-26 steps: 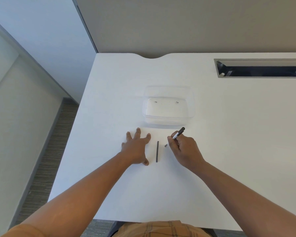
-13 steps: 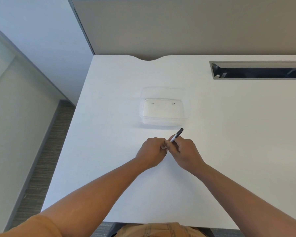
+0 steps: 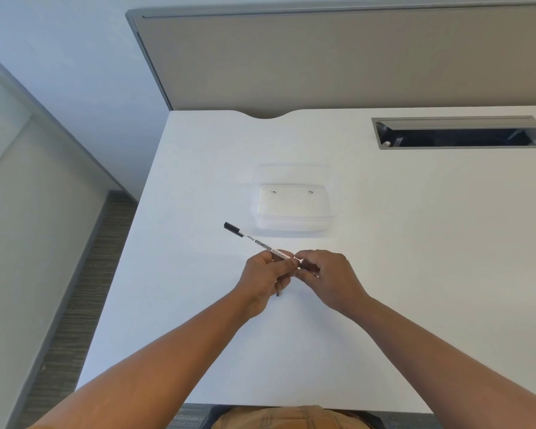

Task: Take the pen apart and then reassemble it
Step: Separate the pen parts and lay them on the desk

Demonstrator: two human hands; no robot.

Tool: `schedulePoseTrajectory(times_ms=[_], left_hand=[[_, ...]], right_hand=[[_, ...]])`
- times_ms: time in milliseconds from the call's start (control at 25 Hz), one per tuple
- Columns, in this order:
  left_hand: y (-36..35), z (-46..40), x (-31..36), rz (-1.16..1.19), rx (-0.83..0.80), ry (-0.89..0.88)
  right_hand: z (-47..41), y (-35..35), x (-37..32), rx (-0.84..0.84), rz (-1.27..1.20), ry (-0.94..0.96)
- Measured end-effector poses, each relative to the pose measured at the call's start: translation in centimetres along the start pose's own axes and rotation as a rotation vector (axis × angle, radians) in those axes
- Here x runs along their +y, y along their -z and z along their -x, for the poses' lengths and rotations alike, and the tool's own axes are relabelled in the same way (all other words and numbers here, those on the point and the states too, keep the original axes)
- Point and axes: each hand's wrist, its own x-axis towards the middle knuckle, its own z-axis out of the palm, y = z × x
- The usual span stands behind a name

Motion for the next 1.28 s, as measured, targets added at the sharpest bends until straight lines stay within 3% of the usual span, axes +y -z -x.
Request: schedulePoseTrajectory(times_ms=[200, 320, 400, 480, 520, 560, 640, 800, 1280], left_hand=[[-0.3, 1.3, 0.5, -0.057, 0.020, 0.069], [-0.3, 2.2, 1.4, -0.420, 0.013, 0.028], [-0.5, 2.7, 1.5, -0.853, 0.112, -0.231], [-0.2, 2.9, 2.1, -1.250, 0.267, -0.688], [0.1, 2.7, 2.6, -1.370, 0.256, -0.853], [0.6, 2.3, 3.0, -1.464, 0.209, -0.921], [1.7, 1.2, 3.6, -1.584, 0.103, -0.865], [2.8, 0.4, 2.9, -1.573, 0.001, -0.839], [3.1, 0.4, 2.0, -1.513, 0.012, -0.849]], right_hand=[[0.0, 0.3, -0.5, 0.004, 0.037, 0.032], [0.1, 0.2, -0.2, 0.030, 0.037, 0.029], [0.2, 0.3, -0.1, 0.046, 0.049, 0.029], [0.1, 0.5, -0.2, 0.058, 0.074, 0.040], [-0.1, 0.6, -0.4, 0.065, 0.084, 0.051], [-0.2, 0.7, -0.5, 0.069, 0.090, 0.059], [-0.4, 0.8, -0.8, 0.069, 0.102, 0.063], [-0.3, 0.8, -0.9, 0.049, 0.115, 0.067], [-0.2, 0.7, -1.0, 0.001, 0.086, 0.056]])
